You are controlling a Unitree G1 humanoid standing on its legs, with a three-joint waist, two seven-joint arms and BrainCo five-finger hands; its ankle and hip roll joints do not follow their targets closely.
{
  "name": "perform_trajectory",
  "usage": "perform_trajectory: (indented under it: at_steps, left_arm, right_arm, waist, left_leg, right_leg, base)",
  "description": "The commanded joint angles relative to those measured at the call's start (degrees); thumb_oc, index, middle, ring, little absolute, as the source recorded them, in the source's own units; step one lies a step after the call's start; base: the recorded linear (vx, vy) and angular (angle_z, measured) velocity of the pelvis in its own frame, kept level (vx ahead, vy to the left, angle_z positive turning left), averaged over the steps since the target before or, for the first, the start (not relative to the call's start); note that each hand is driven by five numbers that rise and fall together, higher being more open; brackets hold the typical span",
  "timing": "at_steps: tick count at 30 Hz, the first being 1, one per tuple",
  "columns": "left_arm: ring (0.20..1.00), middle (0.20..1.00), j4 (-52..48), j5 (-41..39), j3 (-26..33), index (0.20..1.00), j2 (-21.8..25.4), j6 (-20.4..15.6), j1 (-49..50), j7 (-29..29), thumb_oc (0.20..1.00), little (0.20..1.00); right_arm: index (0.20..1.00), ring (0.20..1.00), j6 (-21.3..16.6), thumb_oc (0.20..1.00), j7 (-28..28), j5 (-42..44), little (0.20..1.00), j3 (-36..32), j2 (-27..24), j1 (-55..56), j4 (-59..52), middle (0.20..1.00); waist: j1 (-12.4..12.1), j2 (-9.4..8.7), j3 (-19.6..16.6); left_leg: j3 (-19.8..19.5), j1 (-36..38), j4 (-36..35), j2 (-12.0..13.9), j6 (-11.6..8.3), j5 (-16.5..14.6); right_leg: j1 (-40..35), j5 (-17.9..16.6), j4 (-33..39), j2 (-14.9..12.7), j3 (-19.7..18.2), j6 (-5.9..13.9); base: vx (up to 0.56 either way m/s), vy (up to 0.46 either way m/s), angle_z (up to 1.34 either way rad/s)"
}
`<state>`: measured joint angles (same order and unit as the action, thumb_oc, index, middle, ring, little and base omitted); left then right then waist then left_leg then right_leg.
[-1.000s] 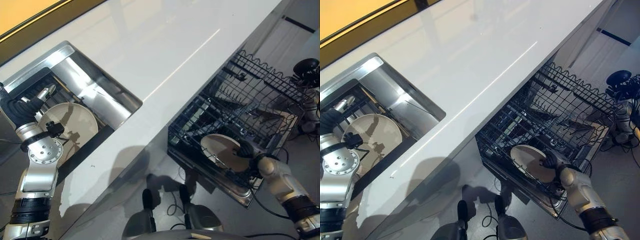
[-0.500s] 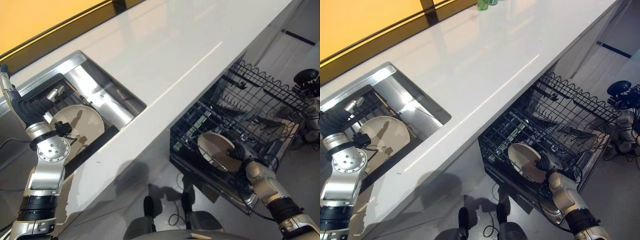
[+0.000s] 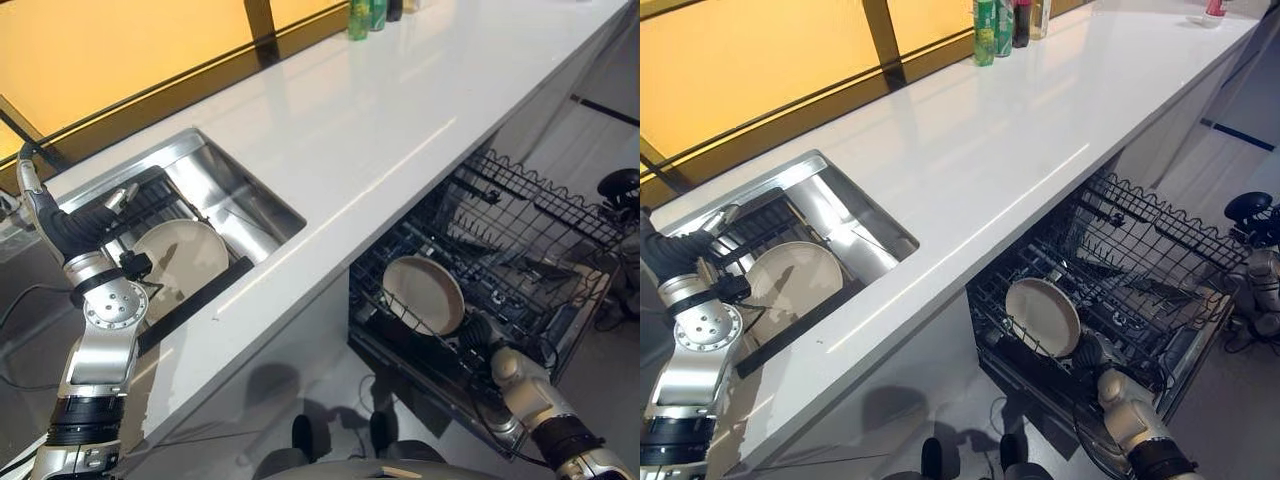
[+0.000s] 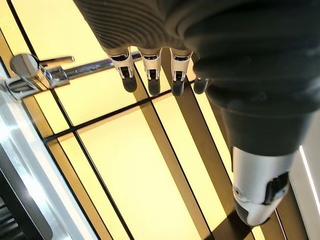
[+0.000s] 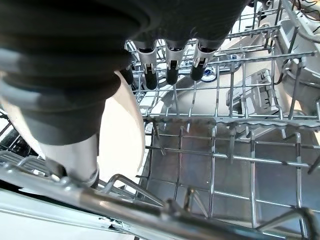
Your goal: Pick up plates and place into dishwasher.
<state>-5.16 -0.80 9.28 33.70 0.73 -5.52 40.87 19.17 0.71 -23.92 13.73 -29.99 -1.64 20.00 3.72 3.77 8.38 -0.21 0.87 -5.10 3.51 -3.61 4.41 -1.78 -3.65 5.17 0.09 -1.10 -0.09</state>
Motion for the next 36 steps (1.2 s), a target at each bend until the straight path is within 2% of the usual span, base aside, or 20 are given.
perform_trajectory:
  at_steps: [1, 12, 18, 25, 27, 29, 31, 33, 36]
  left_arm:
    - [1.000, 1.000, -0.8, 1.4, 3.4, 1.000, 2.1, -2.0, 1.0, 0.1, 1.000, 1.000]
    - [1.000, 1.000, -2.0, 1.3, 9.0, 1.000, 0.8, -4.4, 9.0, -2.2, 1.000, 1.000]
    - [1.000, 1.000, -1.2, 2.3, 9.6, 1.000, 0.7, -4.1, 11.1, -4.5, 1.000, 1.000]
    - [1.000, 1.000, 0.1, 4.3, 7.8, 1.000, 0.2, -4.1, 10.9, -8.7, 1.000, 1.000]
    - [1.000, 1.000, 0.5, 4.9, 7.1, 1.000, 0.7, -3.9, 10.2, -10.2, 1.000, 1.000]
    - [1.000, 1.000, 1.7, 5.7, 6.3, 1.000, 1.7, -4.1, 9.1, -11.7, 1.000, 1.000]
    - [1.000, 1.000, 3.4, 7.4, 5.5, 1.000, 3.0, -4.4, 8.0, -13.2, 1.000, 1.000]
    - [1.000, 1.000, 4.7, 8.9, 5.0, 1.000, 5.3, -3.5, 7.6, -15.1, 1.000, 1.000]
    - [1.000, 1.000, 6.9, 9.3, 4.6, 1.000, 8.1, -3.4, 7.7, -16.3, 1.000, 1.000]
  right_arm:
    - [1.000, 1.000, 0.3, 1.000, -1.2, 4.2, 1.000, 0.9, 1.8, 5.1, -6.4, 1.000]
    - [1.000, 1.000, -2.0, 1.000, -5.4, 6.6, 1.000, -13.8, -2.4, 9.5, -20.6, 1.000]
    - [1.000, 1.000, -9.6, 1.000, -9.7, 13.0, 1.000, -21.2, -4.3, 8.6, -33.2, 1.000]
    - [1.000, 1.000, -22.4, 1.000, -13.4, 22.3, 1.000, -23.7, -3.7, 5.7, -39.1, 1.000]
    - [1.000, 1.000, -25.0, 1.000, -12.9, 22.8, 1.000, -23.3, -3.8, 5.1, -39.9, 1.000]
    - [1.000, 1.000, -26.0, 1.000, -11.8, 23.4, 1.000, -22.2, -3.9, 4.4, -40.2, 1.000]
    - [1.000, 1.000, -26.2, 1.000, -11.5, 22.3, 1.000, -20.4, -3.7, 3.3, -39.3, 1.000]
    - [1.000, 1.000, -26.0, 1.000, -11.6, 22.3, 1.000, -18.5, -4.1, 1.8, -38.5, 1.000]
    - [1.000, 1.000, -26.0, 1.000, -12.0, 23.7, 1.000, -16.9, -4.9, 0.6, -38.0, 1.000]
  waist:
    - [0.2, -3.24, -2.4]
    - [0.9, -3.52, -3.8]
    - [1.4, -2.75, -4.2]
    - [0.8, -2.25, -4.2]
    - [0.5, -2.53, -3.9]
    - [0.1, -2.81, -3.3]
    - [-0.7, -2.97, -2.7]
    - [-1.7, -2.91, -2.2]
    - [-2.7, -2.50, -1.9]
  left_leg:
    - [0.0, 2.5, 0.1, 1.5, 0.58, -2.3]
    - [-0.1, 4.4, 0.1, 2.1, 0.44, -2.2]
    - [-0.2, 4.2, 0.1, 2.8, 0.01, -1.8]
    - [-0.2, 4.1, 0.8, 3.9, -1.29, -0.7]
    - [-0.8, 3.5, 3.6, 3.4, -1.29, -1.3]
    - [-1.9, 1.5, 9.8, 2.2, -0.95, -1.0]
    - [-4.3, -0.6, 12.9, 0.5, -0.02, -0.3]
    - [-7.1, -1.3, 11.6, -1.6, 1.36, -0.7]
    - [-9.5, -1.6, 8.9, -3.6, 2.22, -0.4]
  right_leg:
    - [0.9, -1.0, -0.2, -3.8, -1.7, 4.34]
    - [-0.8, -0.5, -0.2, -2.9, -2.4, 3.66]
    - [-1.0, 0.0, -0.2, -2.3, -2.5, 3.08]
    - [-1.3, 0.5, -0.4, -1.7, -2.0, 2.28]
    - [-1.5, 0.5, -0.8, -1.7, -1.7, 1.89]
    - [-1.8, 0.6, -1.8, -1.5, -1.8, 1.36]
    - [-2.0, 0.6, -3.2, -1.1, -2.5, 0.97]
    - [-2.1, 0.8, -4.2, -0.8, -3.7, 0.95]
    - [-2.4, 1.5, -4.9, -0.2, -5.5, 0.84]
  base:
    - [0.06, -0.014, 0.02]
    - [0.05, -0.017, -0.01]
    - [0.02, -0.007, 0.00]
    - [0.00, -0.010, 0.00]
    - [-0.02, -0.043, 0.00]
    - [-0.01, -0.044, -0.02]
    - [0.03, -0.013, -0.06]
    - [0.05, 0.032, -0.22]
    - [0.05, 0.086, -0.52]
